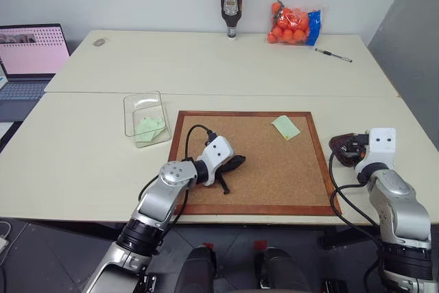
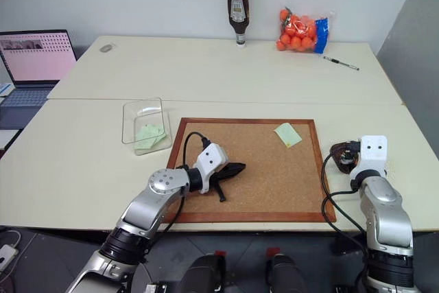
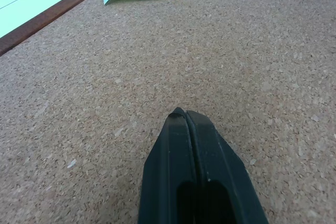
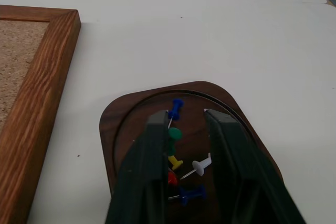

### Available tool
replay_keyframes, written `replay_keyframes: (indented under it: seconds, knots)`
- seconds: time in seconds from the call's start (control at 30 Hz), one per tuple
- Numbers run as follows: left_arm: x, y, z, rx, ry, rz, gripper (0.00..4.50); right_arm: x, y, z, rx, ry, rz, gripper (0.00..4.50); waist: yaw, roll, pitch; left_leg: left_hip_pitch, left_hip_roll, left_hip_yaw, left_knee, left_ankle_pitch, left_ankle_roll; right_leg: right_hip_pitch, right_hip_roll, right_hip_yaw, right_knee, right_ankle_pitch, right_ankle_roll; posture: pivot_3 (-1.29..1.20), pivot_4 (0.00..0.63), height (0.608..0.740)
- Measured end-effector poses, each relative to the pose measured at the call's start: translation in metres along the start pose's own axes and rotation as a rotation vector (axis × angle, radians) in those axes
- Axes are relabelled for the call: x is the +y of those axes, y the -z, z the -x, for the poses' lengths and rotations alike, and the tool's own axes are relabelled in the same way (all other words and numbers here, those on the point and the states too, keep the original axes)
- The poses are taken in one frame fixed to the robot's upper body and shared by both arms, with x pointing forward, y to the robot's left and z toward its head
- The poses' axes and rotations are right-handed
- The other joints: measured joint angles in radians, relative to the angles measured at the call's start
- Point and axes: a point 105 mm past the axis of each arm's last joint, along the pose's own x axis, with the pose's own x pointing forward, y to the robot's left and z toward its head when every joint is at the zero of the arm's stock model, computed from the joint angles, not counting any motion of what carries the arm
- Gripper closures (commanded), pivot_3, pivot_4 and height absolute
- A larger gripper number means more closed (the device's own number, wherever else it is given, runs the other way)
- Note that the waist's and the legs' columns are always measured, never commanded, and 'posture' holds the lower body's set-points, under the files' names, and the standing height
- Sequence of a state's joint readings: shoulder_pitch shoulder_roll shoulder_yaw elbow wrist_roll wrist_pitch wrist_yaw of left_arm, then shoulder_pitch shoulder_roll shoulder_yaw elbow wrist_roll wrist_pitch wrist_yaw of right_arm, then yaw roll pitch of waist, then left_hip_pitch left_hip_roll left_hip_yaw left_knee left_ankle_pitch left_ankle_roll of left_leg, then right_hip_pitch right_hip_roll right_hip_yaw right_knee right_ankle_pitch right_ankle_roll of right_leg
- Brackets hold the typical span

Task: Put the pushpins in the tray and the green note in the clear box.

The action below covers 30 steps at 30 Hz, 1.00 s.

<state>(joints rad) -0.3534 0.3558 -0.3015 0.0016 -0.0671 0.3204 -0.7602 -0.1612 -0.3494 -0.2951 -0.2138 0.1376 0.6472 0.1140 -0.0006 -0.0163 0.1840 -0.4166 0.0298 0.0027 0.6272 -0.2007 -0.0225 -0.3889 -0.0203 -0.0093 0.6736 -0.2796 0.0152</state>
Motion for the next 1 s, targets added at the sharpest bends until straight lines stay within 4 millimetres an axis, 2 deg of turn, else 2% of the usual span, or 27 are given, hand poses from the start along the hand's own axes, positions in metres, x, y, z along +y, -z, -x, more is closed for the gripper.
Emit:
replay_keyframes:
  seconds: [0.37, 0.5, 0.6, 0.67, 0.77, 0.87, 1.0]
  knots:
    - [0.0, 0.0, 0.0, 0.0, 0.002, -0.001, 4.5, 0.0, -0.006, 0.003, -0.019, 0.012, -0.042, 2.71, 0.0, 0.0, 0.0, 0.0, 0.0, 0.0, 0.0, 0.0, 0.0, 0.0, 0.0, 0.0, 0.0, 0.0, 0.0, 0.0, 0.15, 0.74]
    - [0.0, 0.001, 0.0, 0.002, 0.002, 0.0, 4.5, 0.005, -0.018, 0.007, -0.068, -0.032, -0.063, 2.71, 0.0, 0.0, 0.0, 0.0, 0.0, 0.0, 0.0, 0.0, 0.0, 0.0, 0.0, 0.0, 0.0, 0.0, 0.0, 0.0, 0.15, 0.74]
    - [0.0, 0.001, 0.0, 0.003, 0.002, 0.001, 4.5, 0.036, -0.03, 0.015, -0.121, -0.193, -0.031, 2.71, 0.0, 0.0, 0.0, 0.0, 0.0, -0.001, 0.0, 0.0, 0.0, 0.0, 0.0, 0.0, 0.0, 0.0, 0.0, 0.0, 0.15, 0.74]
    - [0.0, 0.001, 0.0, 0.003, 0.002, 0.0, 4.5, 0.064, -0.027, 0.02, -0.111, -0.322, 0.002, 2.71, 0.0, 0.0, 0.0, 0.0, 0.0, -0.001, 0.0, 0.0, 0.0, 0.0, 0.0, -0.001, 0.0, 0.0, 0.0, 0.0, 0.15, 0.74]
    - [0.0, 0.0, 0.0, 0.002, 0.002, 0.0, 4.5, 0.087, -0.024, 0.021, -0.104, -0.418, 0.031, 2.71, 0.0, 0.0, 0.0, 0.0, 0.0, -0.001, 0.0, 0.0, 0.0, 0.0, 0.0, 0.0, 0.0, 0.0, 0.0, 0.0, 0.15, 0.74]
    - [0.0, 0.0, 0.0, 0.001, 0.003, -0.001, 4.5, 0.103, -0.024, 0.015, -0.101, -0.47, 0.048, 2.71, 0.0, 0.0, 0.0, 0.0, 0.0, -0.001, 0.0, 0.0, 0.0, 0.0, 0.0, 0.0, 0.0, 0.0, 0.0, 0.0, 0.15, 0.74]
    - [0.0, 0.0, 0.0, 0.001, 0.004, -0.001, 4.5, 0.113, -0.02, 0.005, -0.089, -0.497, 0.075, 2.71, 0.001, 0.0, 0.0, 0.0, 0.0, -0.001, 0.0, 0.0, 0.0, 0.0, 0.0, 0.0, 0.0, 0.0, 0.0, 0.0, 0.15, 0.74]
